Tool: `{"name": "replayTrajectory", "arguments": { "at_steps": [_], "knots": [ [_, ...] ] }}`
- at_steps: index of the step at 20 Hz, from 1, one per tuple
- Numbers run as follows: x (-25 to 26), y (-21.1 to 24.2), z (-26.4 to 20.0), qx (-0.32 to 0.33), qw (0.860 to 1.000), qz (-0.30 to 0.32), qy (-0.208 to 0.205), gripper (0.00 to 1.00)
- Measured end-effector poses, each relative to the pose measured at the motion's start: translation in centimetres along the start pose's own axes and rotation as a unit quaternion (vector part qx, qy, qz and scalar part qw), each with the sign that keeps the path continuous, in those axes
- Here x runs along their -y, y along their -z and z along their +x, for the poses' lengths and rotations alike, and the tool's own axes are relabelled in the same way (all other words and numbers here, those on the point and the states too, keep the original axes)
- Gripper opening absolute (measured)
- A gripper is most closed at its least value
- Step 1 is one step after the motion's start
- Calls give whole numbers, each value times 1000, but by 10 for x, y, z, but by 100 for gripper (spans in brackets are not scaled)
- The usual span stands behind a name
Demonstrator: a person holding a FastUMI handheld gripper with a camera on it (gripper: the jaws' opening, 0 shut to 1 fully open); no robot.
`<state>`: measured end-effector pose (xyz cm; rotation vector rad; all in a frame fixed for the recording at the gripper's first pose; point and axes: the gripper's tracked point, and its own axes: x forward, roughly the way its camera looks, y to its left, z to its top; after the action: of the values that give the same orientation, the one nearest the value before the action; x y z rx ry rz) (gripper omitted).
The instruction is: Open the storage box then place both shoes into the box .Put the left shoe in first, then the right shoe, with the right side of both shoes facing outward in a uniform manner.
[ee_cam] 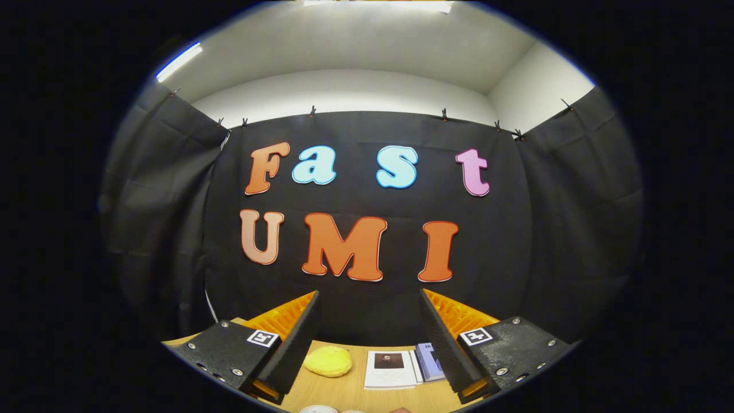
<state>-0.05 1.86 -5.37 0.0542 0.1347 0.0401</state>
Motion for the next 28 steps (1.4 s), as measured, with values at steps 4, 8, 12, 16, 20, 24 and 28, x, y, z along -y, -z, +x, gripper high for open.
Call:
{"name": "replayTrajectory", "arguments": {
  "at_steps": [4, 8, 12, 16, 20, 24, 28],
  "knots": [
    [-28, 48, 0, -61, 997, 12, -35, 99],
    [-63, 96, 0, -133, 987, 47, -76, 99],
    [-109, 140, -8, -202, 966, 94, -130, 99],
    [-162, 190, -28, -298, 928, 131, -184, 98],
    [-212, 223, -49, -357, 890, 146, -244, 98],
    [-256, 259, -75, -439, 825, 209, -287, 98],
    [-282, 285, -86, -490, 774, 268, -297, 98]
  ]
}}
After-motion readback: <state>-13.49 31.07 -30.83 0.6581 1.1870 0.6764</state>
